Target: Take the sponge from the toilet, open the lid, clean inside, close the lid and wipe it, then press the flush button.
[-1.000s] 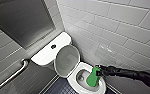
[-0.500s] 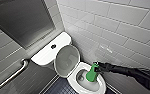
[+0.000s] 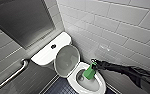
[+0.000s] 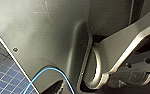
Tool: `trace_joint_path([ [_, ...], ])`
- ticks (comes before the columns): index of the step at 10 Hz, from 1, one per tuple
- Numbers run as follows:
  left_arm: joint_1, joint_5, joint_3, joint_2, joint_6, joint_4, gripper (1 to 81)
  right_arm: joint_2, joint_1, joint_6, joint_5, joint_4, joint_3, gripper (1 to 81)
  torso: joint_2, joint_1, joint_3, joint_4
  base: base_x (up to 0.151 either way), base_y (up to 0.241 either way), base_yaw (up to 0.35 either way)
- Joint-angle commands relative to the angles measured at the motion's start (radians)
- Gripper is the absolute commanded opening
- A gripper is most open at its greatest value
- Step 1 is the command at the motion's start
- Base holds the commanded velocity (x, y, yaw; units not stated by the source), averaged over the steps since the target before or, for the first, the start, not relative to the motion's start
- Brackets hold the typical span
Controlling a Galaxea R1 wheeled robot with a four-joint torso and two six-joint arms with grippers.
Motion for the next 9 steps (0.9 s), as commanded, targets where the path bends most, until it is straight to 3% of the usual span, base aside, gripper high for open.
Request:
trace_joint_path([
  [1, 0.025, 0.083, 0.001, -0.003, 0.005, 0.003, 81.1, 0.015, 0.23, 0.018, 0.091, 0.066, 0.022, 1.0, 0.0, 0.0, 0.0, 0.0, 0.0, 0.0, 0.0],
  [4, 0.023, 0.084, 0.001, 0.003, 0.006, 0.005, 81.1, 0.013, 0.29, 0.018, 0.062, 0.064, 0.081, 1.0, 0.0, 0.0, 0.0, 0.0, 0.0, 0.0, 0.0],
  [7, 0.03, 0.086, 0.001, -0.006, 0.005, 0.003, 81.1, 0.069, 0.187, 0.014, 0.06, 0.043, -0.049, 1.0, 0.0, 0.0, 0.0, 0.0, 0.0, 0.0, 0.0],
  [9, 0.034, 0.086, 0.001, -0.009, 0.005, 0.002, 81.1, 0.123, 0.083, 0.013, 0.101, 0.001, -0.164, 1.0, 0.0, 0.0, 0.0, 0.0, 0.0, 0.0, 0.0],
])
